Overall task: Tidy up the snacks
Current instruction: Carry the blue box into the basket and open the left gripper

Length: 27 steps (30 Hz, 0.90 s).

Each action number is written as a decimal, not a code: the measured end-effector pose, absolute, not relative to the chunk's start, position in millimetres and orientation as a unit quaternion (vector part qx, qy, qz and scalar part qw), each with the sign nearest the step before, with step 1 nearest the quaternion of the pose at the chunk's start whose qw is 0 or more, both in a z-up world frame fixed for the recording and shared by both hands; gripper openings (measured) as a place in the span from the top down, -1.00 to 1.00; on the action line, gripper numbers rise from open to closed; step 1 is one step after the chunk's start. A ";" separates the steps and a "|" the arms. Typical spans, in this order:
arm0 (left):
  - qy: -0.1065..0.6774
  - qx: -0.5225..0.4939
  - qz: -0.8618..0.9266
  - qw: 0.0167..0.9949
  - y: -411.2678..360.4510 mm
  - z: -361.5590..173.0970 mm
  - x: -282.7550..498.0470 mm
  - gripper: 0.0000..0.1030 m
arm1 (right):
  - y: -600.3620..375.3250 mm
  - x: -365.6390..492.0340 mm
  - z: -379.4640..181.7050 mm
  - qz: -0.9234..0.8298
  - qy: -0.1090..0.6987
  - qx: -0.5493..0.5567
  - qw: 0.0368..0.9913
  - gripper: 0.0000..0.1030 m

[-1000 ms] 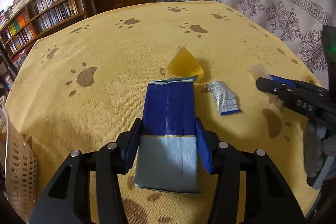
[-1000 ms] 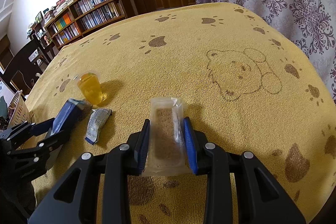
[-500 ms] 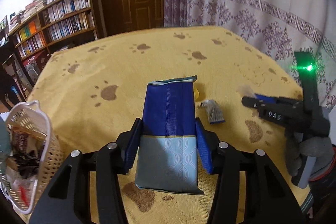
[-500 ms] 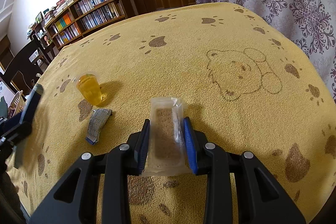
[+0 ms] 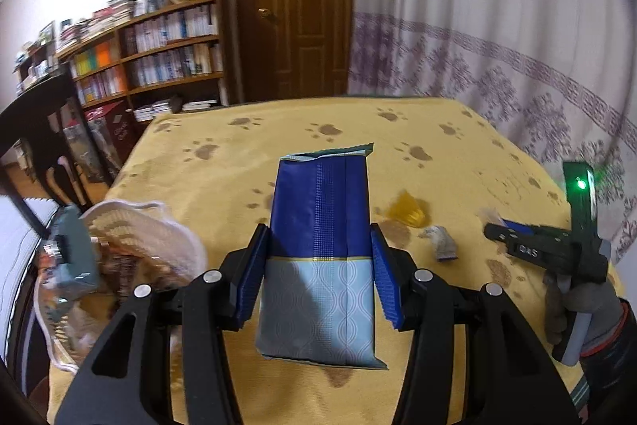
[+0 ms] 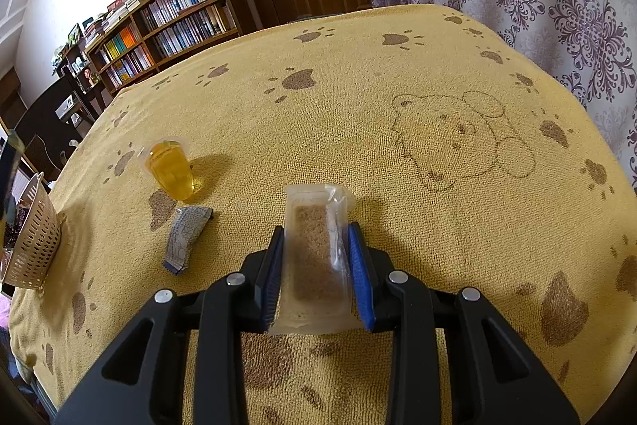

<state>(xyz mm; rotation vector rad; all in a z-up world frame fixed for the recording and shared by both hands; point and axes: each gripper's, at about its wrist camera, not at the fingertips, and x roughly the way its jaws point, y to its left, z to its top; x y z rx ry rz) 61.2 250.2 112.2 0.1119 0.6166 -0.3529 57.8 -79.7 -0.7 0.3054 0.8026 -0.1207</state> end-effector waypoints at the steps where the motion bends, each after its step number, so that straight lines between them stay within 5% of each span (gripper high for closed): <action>1: 0.301 0.051 -0.167 0.937 256.3 113.5 62.6 0.01 | -79.5 58.1 -0.7 -0.058 0.389 0.148 0.907 0.39; 19: 0.323 -0.011 -0.082 0.943 339.4 100.0 99.9 0.01 | -80.4 57.5 -0.9 -0.058 0.389 0.149 0.908 0.39; 27: 0.315 0.010 -0.073 0.946 335.6 97.2 97.6 -0.26 | -80.1 57.9 -0.9 -0.058 0.388 0.149 0.908 0.39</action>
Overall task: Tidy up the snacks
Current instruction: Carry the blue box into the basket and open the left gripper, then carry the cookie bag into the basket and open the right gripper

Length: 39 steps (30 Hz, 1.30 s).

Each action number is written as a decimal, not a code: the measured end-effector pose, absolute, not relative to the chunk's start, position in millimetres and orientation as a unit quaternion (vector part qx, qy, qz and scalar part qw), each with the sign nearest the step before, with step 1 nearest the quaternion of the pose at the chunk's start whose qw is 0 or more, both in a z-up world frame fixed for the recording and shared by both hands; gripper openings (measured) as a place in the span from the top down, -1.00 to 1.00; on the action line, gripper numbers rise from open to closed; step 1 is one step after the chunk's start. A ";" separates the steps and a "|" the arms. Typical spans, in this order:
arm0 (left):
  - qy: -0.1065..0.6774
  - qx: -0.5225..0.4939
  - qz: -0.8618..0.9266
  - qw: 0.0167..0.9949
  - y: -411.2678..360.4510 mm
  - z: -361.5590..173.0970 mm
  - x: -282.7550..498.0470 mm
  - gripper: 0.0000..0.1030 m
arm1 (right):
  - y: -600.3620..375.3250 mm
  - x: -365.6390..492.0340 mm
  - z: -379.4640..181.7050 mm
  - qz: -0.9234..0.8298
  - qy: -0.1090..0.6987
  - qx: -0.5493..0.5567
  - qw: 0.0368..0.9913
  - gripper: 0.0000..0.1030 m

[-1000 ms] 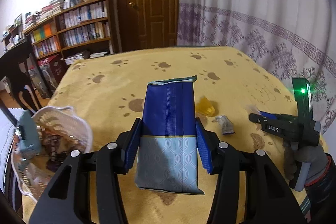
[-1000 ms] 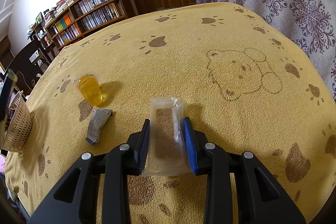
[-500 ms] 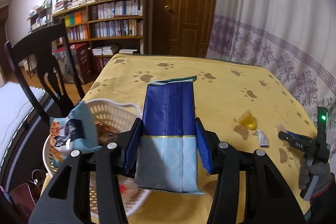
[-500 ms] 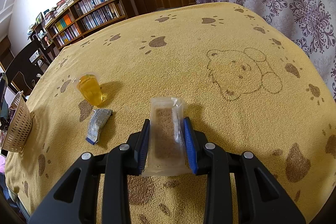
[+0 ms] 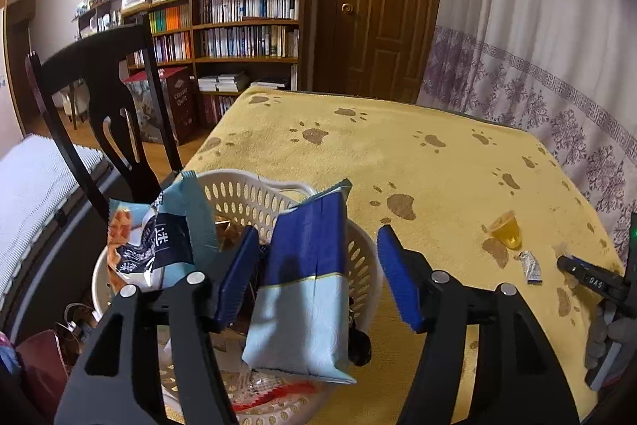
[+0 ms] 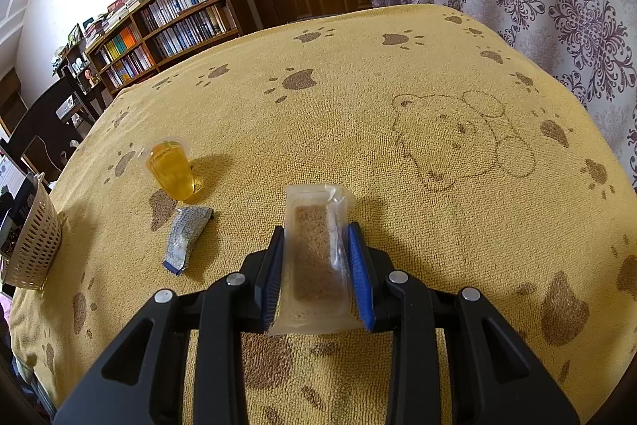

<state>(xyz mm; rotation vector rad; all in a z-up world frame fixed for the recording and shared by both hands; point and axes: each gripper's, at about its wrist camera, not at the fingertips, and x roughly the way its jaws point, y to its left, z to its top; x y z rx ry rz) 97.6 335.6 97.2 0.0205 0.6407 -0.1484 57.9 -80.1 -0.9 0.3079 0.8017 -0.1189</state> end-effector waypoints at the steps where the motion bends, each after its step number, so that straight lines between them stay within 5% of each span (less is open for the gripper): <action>1: 0.313 0.012 -0.071 0.947 334.9 97.8 96.6 -0.27 | -80.5 57.5 -0.9 -0.058 0.388 0.149 0.908 0.39; 24: 0.255 0.005 -0.084 0.963 332.2 129.4 57.8 -0.48 | -81.1 56.8 -0.7 -0.053 0.387 0.158 0.907 0.41; 39: 0.212 -0.025 -0.069 0.975 362.5 159.3 36.2 -0.50 | -94.7 49.3 14.4 0.029 0.370 0.285 0.884 0.42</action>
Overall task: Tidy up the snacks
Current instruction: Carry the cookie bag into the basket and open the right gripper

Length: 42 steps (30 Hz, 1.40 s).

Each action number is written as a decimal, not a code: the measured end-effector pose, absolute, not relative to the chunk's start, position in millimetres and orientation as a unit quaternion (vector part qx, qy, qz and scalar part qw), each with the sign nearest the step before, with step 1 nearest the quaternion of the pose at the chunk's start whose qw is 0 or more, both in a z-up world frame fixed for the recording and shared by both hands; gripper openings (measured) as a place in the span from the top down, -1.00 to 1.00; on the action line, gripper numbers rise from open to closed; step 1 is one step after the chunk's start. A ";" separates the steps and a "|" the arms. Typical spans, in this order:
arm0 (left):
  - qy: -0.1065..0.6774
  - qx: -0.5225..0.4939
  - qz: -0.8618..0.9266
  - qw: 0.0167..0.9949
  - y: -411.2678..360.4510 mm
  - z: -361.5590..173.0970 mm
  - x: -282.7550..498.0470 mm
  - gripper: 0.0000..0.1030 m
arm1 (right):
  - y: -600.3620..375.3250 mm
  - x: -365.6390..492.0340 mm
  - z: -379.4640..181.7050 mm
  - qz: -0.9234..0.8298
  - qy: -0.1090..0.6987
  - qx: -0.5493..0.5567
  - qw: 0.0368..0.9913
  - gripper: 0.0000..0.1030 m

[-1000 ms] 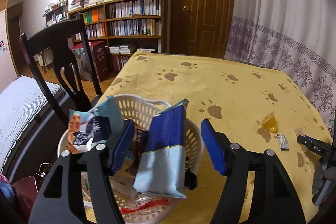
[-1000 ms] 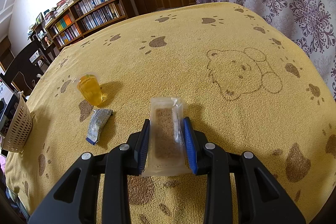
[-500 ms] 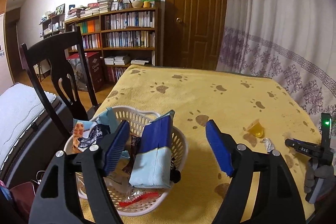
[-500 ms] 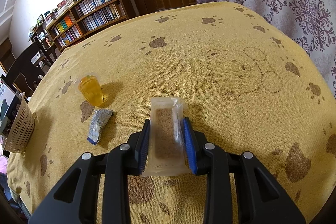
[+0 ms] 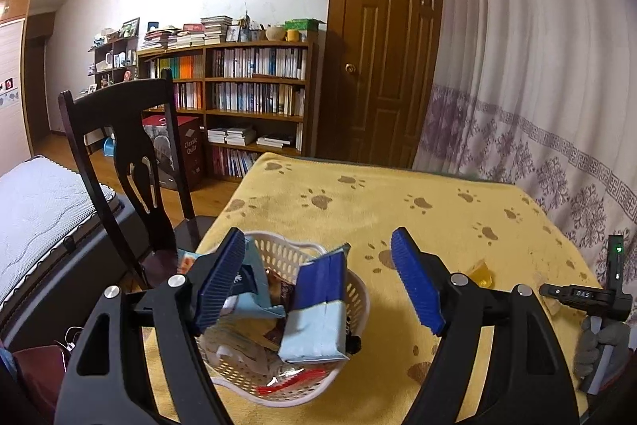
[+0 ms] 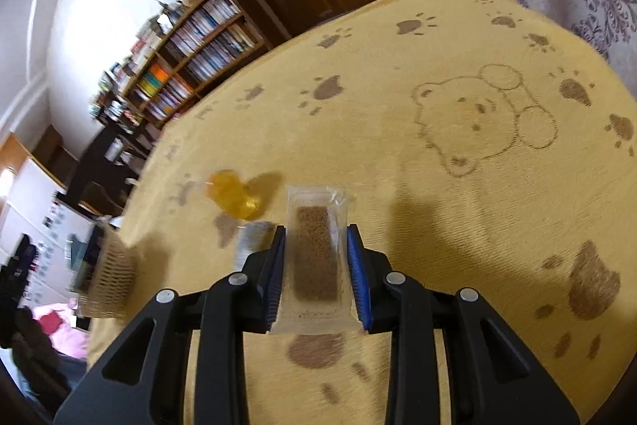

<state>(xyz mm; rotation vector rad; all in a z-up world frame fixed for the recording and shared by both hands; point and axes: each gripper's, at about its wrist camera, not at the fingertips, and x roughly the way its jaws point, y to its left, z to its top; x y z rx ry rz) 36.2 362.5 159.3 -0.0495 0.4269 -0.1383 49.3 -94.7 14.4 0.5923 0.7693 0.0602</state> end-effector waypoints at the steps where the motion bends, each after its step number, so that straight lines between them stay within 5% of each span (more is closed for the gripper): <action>1: 0.209 -0.026 -0.068 0.975 364.8 161.4 35.1 -0.50 | -90.9 48.4 18.3 0.039 0.366 0.291 0.883 0.42; 23: 0.159 -0.071 -0.036 0.984 420.7 195.1 12.3 -0.61 | 119.3 96.5 115.1 0.230 0.362 0.207 0.879 0.42; 42: 0.144 -0.104 -0.045 0.983 435.7 202.7 7.3 -0.61 | 244.1 150.4 121.1 0.256 0.427 0.182 0.848 0.37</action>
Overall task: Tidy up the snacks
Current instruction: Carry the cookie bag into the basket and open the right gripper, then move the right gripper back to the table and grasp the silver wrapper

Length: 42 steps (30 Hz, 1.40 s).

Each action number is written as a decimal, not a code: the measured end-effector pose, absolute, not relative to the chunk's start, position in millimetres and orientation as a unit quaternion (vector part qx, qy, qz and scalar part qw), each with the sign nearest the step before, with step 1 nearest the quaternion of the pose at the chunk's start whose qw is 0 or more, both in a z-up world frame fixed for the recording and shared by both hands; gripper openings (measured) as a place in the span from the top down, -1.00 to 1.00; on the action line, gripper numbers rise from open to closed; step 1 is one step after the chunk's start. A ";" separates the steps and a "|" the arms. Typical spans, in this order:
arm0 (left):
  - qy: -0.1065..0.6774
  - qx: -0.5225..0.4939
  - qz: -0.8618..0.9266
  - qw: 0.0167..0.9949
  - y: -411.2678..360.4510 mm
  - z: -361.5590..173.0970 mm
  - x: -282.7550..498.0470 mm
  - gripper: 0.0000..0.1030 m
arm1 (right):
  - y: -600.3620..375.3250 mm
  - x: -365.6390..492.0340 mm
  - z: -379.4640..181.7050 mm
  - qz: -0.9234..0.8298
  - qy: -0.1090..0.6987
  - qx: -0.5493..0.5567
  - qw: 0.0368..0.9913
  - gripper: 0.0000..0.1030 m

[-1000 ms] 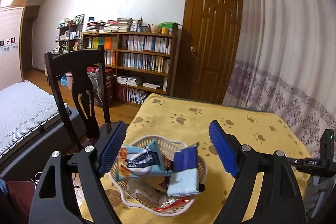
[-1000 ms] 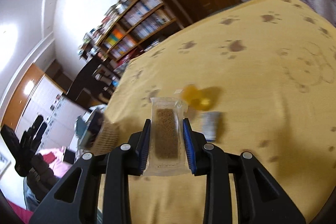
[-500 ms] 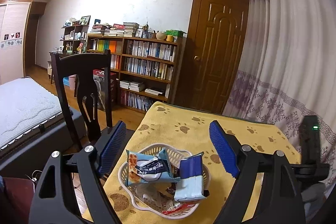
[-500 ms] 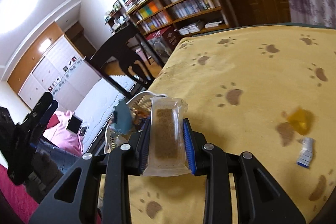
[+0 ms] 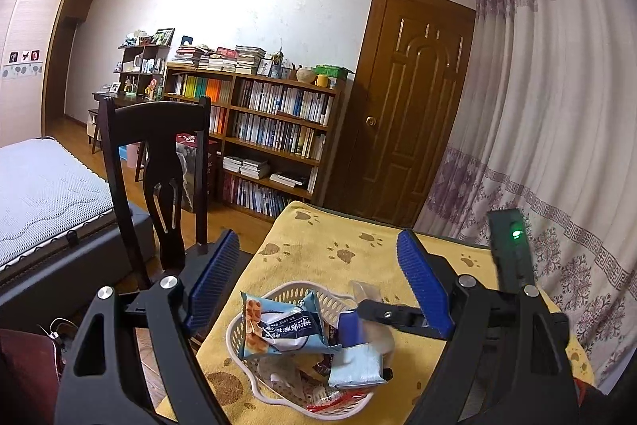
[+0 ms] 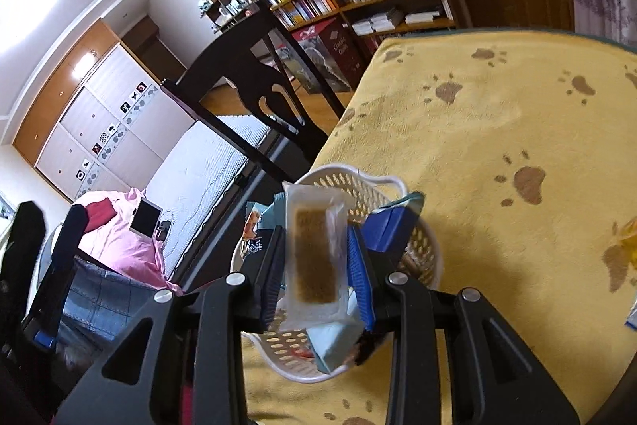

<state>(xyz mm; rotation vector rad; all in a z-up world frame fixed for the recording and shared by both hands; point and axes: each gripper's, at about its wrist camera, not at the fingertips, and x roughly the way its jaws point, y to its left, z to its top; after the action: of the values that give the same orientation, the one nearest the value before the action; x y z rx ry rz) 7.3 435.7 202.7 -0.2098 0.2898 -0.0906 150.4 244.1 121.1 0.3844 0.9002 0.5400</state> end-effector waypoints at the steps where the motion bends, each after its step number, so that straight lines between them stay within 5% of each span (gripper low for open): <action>1: 0.144 -0.106 -0.045 0.983 436.5 202.7 7.3 -0.61 | 246.6 150.1 118.9 0.258 0.429 0.180 0.847 0.37; 22: 0.156 -0.091 -0.056 0.982 425.6 197.5 12.8 -0.63 | 217.4 128.3 97.7 0.238 0.417 0.174 0.860 0.36; 35: 0.173 -0.094 -0.054 0.979 418.4 191.9 22.0 -0.92 | 189.2 110.7 91.3 0.213 0.402 0.163 0.876 0.33; 42: 0.181 -0.093 -0.056 0.977 412.8 188.7 24.5 -0.94 | 150.1 104.7 77.9 0.175 0.402 0.193 0.878 0.02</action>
<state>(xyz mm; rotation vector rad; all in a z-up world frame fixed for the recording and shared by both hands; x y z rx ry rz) 24.5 412.8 188.7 -0.1877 0.3657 -0.1138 104.7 150.1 77.9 0.4017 0.8385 0.3647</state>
